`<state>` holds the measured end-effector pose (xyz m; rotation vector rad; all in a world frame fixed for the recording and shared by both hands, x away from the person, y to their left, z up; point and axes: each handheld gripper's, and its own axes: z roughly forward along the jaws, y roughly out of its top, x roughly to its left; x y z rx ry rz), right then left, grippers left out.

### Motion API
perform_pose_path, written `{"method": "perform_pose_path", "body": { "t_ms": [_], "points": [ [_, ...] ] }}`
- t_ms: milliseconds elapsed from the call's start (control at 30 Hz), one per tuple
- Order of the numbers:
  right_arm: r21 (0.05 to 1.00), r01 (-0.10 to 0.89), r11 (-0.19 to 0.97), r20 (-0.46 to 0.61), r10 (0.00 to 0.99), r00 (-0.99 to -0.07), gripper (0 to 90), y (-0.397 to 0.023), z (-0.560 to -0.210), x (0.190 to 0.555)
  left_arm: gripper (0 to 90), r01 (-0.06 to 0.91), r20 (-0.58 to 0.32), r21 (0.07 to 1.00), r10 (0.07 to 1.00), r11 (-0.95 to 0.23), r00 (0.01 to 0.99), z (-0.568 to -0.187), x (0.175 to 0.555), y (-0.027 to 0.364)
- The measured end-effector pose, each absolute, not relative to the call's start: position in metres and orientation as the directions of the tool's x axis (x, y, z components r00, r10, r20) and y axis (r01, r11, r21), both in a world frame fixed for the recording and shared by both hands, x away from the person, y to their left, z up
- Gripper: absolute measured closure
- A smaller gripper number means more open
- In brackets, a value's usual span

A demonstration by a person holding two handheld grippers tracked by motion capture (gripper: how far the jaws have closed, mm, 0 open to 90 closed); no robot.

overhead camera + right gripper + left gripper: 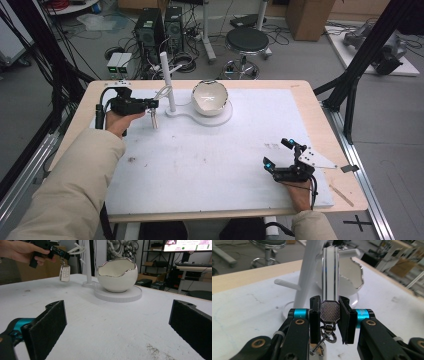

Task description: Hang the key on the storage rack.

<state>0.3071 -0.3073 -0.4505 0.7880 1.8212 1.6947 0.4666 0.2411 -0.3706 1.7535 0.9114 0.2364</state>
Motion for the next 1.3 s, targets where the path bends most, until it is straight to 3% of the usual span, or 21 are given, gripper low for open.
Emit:
{"method": "perform_pose_path", "body": {
  "t_ms": [67,100,267,333,400,500,633,733,900,1300],
  "points": [
    [0.997,0.061,0.047,0.008,0.723,-0.691,0.4,-0.307,-0.451,0.307,71.5,0.447,-0.228,0.883,0.702,-0.143,0.674,-0.371,0.467,0.239],
    [0.997,0.066,0.047,0.012,0.722,-0.692,0.4,-0.307,-0.450,0.307,61.9,0.444,-0.217,0.883,0.708,-0.151,0.672,-0.371,0.467,0.239],
    [0.998,0.053,0.046,0.004,0.724,-0.689,0.4,-0.307,-0.451,0.307,35.6,0.441,-0.197,0.880,0.708,-0.177,0.678,-0.371,0.461,0.239],
    [0.997,0.057,0.045,0.007,0.725,-0.689,0.4,-0.307,-0.451,0.306,23.8,0.407,-0.147,0.893,0.730,-0.193,0.667,-0.369,0.453,0.239],
    [0.997,0.061,0.037,0.015,0.727,-0.686,0.4,-0.308,-0.451,0.306,19.4,0.379,-0.144,0.908,0.712,-0.182,0.687,-0.367,0.445,0.245],
    [0.997,0.067,0.033,0.023,0.724,-0.689,0.4,-0.308,-0.451,0.306,1.8,0.339,-0.145,0.930,0.706,-0.141,0.693,-0.364,0.429,0.253],
    [0.997,0.071,0.022,0.033,0.724,-0.689,0.4,-0.309,-0.451,0.307,1.7,0.278,-0.133,0.955,0.696,-0.100,0.706,-0.366,0.399,0.265],
    [0.998,0.065,0.027,0.026,0.723,-0.690,0.4,-0.309,-0.451,0.307,1.7,0.229,-0.051,0.959,0.696,-0.166,0.716,-0.370,0.375,0.268],
    [0.997,0.073,0.024,0.033,0.723,-0.690,0.4,-0.310,-0.451,0.307,1.7,0.169,-0.006,0.971,0.691,-0.168,0.723,-0.384,0.338,0.272],
    [0.997,0.067,0.029,0.025,0.725,-0.688,0.4,-0.309,-0.451,0.307,1.7,0.112,-0.007,0.989,0.743,-0.092,0.669,-0.432,0.277,0.289]
  ]
}}
